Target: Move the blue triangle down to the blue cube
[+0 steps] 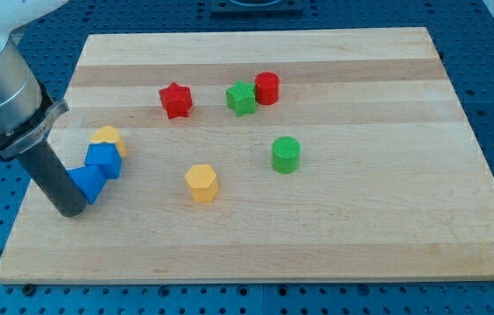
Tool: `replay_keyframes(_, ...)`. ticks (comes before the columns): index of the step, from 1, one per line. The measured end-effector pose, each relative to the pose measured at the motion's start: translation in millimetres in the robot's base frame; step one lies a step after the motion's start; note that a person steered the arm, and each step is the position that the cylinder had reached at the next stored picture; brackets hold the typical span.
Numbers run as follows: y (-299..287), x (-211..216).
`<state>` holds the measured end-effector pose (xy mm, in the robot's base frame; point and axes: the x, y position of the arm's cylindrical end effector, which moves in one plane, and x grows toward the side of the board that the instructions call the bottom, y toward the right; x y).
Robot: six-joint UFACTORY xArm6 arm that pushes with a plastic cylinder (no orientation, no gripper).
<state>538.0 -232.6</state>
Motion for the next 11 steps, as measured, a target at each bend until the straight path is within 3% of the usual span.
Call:
replay_keyframes(3, -31, -4)
replay_keyframes(5, -30, -30)
replay_keyframes(11, -2, -23)
